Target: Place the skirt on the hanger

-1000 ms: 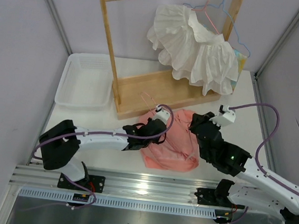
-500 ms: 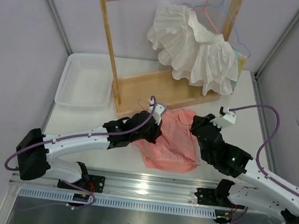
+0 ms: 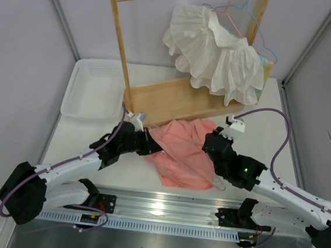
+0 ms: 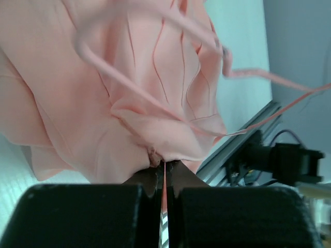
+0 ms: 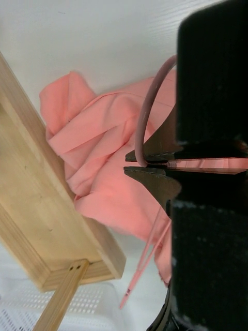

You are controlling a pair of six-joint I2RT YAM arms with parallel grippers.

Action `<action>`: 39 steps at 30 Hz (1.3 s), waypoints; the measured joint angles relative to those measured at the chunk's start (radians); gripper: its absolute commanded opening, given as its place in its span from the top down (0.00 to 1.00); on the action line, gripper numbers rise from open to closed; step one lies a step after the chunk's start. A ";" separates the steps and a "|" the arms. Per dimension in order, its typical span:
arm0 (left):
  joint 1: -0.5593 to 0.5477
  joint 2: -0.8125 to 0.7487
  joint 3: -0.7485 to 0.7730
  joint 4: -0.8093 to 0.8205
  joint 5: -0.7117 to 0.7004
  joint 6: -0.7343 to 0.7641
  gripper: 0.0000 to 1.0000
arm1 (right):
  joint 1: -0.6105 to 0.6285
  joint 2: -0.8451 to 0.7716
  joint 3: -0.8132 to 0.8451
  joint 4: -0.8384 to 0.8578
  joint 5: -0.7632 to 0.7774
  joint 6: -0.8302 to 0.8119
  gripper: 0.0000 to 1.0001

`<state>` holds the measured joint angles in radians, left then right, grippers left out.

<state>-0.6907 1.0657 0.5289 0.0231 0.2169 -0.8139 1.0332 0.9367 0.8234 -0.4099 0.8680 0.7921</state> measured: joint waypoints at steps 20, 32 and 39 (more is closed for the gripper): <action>0.227 0.099 -0.206 0.408 0.083 -0.497 1.00 | -0.056 -0.134 -0.082 -0.008 -0.115 -0.072 1.00; 0.242 0.215 -0.124 0.288 -0.035 -0.557 1.00 | -0.056 -0.085 -0.082 -0.021 -0.156 -0.071 1.00; 0.242 0.226 -0.052 0.192 -0.058 -0.502 1.00 | -0.056 -0.045 -0.082 -0.019 -0.179 -0.072 1.00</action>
<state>-0.4484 1.2915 0.4767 0.2150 0.1585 -1.3163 0.9775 0.8913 0.7414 -0.4290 0.6895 0.7204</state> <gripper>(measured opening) 0.004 0.047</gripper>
